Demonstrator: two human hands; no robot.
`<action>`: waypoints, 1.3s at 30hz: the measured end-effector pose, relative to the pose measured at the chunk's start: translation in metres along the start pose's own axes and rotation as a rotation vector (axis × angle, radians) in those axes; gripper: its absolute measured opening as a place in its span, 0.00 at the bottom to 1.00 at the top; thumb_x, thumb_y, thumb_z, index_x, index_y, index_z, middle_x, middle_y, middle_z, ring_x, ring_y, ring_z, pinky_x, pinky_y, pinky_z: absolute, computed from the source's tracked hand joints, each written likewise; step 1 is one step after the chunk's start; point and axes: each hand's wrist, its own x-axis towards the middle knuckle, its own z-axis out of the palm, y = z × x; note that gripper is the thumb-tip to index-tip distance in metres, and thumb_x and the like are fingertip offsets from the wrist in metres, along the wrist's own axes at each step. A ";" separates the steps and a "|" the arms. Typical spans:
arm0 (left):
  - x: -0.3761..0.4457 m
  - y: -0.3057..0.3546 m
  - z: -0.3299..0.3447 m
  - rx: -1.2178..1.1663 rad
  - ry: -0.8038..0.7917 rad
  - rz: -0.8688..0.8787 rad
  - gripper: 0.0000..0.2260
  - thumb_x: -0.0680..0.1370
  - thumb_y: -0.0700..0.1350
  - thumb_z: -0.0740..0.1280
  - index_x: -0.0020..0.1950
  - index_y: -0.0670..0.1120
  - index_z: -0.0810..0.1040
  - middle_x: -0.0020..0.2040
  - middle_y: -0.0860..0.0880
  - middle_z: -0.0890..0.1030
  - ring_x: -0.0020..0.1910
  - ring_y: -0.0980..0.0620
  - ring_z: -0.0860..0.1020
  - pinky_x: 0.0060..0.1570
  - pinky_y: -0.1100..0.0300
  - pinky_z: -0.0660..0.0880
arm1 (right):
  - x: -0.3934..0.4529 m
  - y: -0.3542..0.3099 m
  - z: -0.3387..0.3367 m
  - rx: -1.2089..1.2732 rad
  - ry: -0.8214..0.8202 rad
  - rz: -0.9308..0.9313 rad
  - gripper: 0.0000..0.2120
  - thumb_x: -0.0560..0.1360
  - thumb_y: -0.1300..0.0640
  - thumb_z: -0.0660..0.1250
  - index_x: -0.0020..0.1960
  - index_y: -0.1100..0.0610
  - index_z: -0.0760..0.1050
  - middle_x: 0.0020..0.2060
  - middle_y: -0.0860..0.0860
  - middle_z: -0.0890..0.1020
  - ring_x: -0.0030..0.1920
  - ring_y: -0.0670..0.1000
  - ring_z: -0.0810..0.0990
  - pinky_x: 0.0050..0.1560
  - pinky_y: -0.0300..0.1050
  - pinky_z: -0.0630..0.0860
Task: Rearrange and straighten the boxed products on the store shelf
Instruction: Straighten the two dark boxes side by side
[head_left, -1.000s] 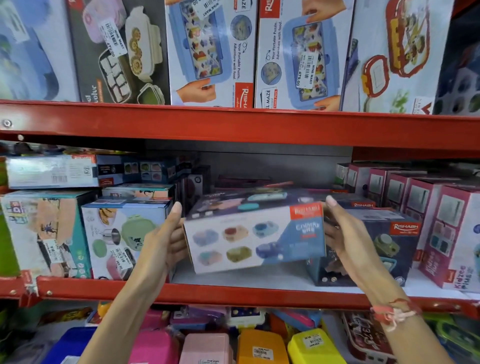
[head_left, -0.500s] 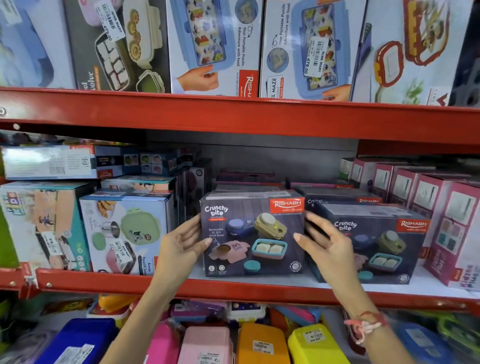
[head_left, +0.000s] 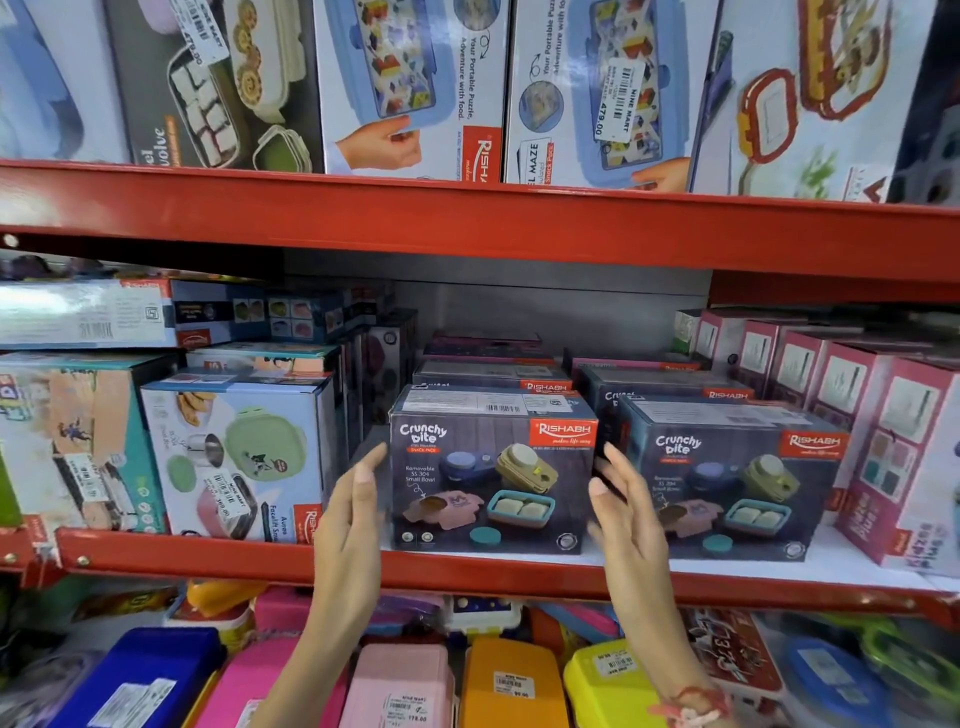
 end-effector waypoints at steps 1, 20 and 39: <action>-0.002 0.002 0.000 -0.044 -0.026 -0.025 0.24 0.79 0.61 0.49 0.69 0.53 0.72 0.65 0.55 0.77 0.66 0.56 0.73 0.68 0.49 0.69 | -0.002 0.000 0.001 0.017 -0.017 0.022 0.18 0.77 0.41 0.60 0.67 0.33 0.68 0.66 0.39 0.73 0.68 0.41 0.71 0.71 0.55 0.68; -0.037 0.017 0.010 0.144 0.187 0.045 0.19 0.81 0.59 0.49 0.67 0.56 0.71 0.68 0.53 0.74 0.67 0.57 0.70 0.67 0.57 0.65 | -0.029 -0.015 -0.014 -0.045 -0.056 -0.058 0.16 0.78 0.45 0.57 0.65 0.35 0.70 0.66 0.36 0.73 0.65 0.33 0.70 0.64 0.35 0.70; -0.094 0.042 0.206 -0.042 -0.056 -0.005 0.25 0.77 0.57 0.51 0.73 0.52 0.65 0.71 0.58 0.70 0.68 0.66 0.66 0.56 0.84 0.58 | 0.023 -0.003 -0.175 -0.192 0.288 -0.039 0.23 0.75 0.40 0.55 0.69 0.43 0.64 0.67 0.47 0.67 0.69 0.48 0.66 0.70 0.50 0.64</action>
